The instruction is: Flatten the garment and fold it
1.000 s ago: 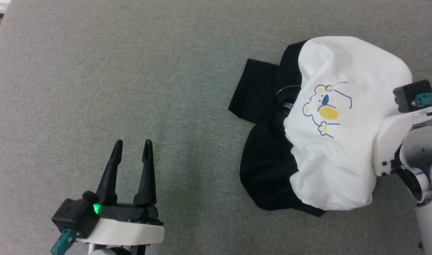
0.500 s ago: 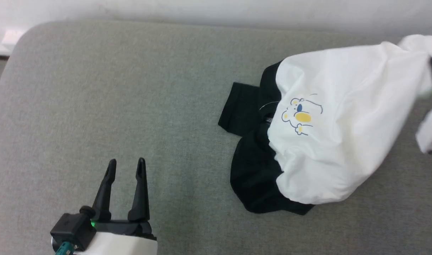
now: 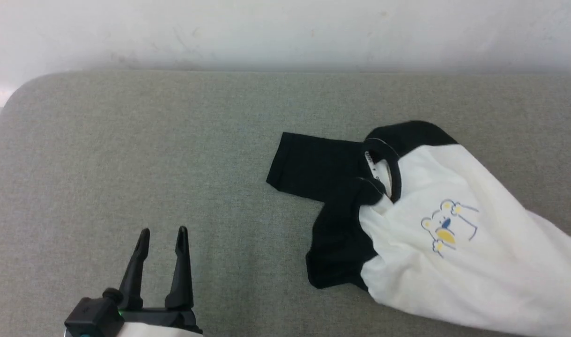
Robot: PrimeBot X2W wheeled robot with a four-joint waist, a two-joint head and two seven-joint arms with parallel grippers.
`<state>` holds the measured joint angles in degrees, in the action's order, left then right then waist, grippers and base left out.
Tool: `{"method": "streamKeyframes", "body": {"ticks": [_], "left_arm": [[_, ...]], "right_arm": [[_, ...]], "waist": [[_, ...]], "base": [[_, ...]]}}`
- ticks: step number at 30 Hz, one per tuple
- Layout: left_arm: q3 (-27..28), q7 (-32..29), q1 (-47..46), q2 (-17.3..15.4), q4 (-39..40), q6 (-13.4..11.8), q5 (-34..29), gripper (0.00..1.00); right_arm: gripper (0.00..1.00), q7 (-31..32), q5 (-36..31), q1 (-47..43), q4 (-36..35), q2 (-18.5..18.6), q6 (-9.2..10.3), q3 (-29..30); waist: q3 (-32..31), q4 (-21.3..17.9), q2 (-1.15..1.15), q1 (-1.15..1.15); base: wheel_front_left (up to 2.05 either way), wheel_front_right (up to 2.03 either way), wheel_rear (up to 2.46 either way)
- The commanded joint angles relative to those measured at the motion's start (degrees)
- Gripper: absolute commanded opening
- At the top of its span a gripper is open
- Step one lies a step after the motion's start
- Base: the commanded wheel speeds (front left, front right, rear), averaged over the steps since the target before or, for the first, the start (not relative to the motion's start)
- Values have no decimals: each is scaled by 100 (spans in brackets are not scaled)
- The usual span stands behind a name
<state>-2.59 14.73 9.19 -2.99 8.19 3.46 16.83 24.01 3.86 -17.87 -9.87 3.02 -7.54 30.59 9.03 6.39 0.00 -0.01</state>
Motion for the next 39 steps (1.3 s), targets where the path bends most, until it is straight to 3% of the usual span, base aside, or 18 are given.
{"method": "streamKeyframes", "body": {"ticks": [1, 2, 3, 4, 5, 10, 15, 18, 23, 27, 31, 32, 33, 34, 36, 39], "left_arm": [[18, 27, 74, 11, -19, 29, -55, 100], [14, 27, 89, 11, -28, 28, -61, 100], [6, 27, 103, 11, -40, 29, -65, 100], [-5, 27, 116, 11, -54, 31, -70, 100], [-17, 27, 124, 11, -66, 32, -74, 100], [-99, 27, 65, 11, -77, 33, -62, 100], [-145, 27, -11, 11, -62, 10, -10, 100], [-182, 27, -85, 11, -71, -15, 46, 100], [-275, 27, -184, 11, -102, -34, 117, 100], [-324, 27, -298, 11, -119, -28, 147, 100], [-354, 27, -407, 11, -147, -9, 158, 100], [-366, 27, -433, 11, -152, -5, 162, 100], [-380, 27, -457, 11, -161, -1, 166, 100], [-380, 27, -457, 11, -161, -1, 166, 100], [-409, 27, -506, 11, -182, 2, 172, 100], [-444, 27, -567, 11, -205, -21, 183, 100]], "right_arm": [[0, -82, 59, -21, 107, -10, 5, -16], [0, -148, 47, -51, 217, -11, 5, -56], [24, -223, 21, -38, 283, -11, 5, -108], [85, -301, 13, 19, 305, -12, 5, -154], [100, -362, -5, 103, 285, -12, 5, -217], [100, -314, -125, 801, -407, 33, 5, -855], [100, 324, -80, 1709, -919, 502, 5, -1922], [100, 889, -13, 2126, -693, 664, 5, -2482], [100, 1650, 13, 2555, 34, 835, 5, -2889], [100, 1467, -238, 2820, 632, 1146, 5, -2923], [100, 1285, -407, 2998, 1182, 1192, 5, -2848], [96, 1276, -426, 3031, 1303, 1176, 5, -2837], [69, 1267, -439, 3061, 1417, 1163, 5, -2850], [69, 1267, -439, 3061, 1417, 1163, 5, -2850], [4, 1211, -469, 3131, 1589, 1136, 5, -2867], [0, 1034, -481, 3294, 1738, 1092, 5, -2884]], "waist": [[-47, -36, 0, 1], [-71, -43, 0, 1], [-103, -51, 0, 1], [-133, -58, 0, 1], [-158, -60, 0, 1], [-178, 0, 0, 1], [-60, 165, 0, 1], [67, 326, 0, 1], [327, 592, 0, 1], [548, 812, 0, 1], [734, 952, 0, 1], [775, 975, 0, 1], [802, 991, 0, 1], [802, 991, 0, 1], [847, 1010, 0, 1], [862, 982, 0, 1]], "base": [[0, 0, 0], [0, 0, 0], [0, 0, 0], [0, 0, 0], [0, 0, 0], [0, 0, 0], [0, 0, 0], [0, 0, 0], [0, 0, 0], [0, 0, 0], [0, 0, 0], [0, 0, 0], [0, 0, 0], [0, 0, 0], [0, 0, 0], [0, 0, 0]]}}
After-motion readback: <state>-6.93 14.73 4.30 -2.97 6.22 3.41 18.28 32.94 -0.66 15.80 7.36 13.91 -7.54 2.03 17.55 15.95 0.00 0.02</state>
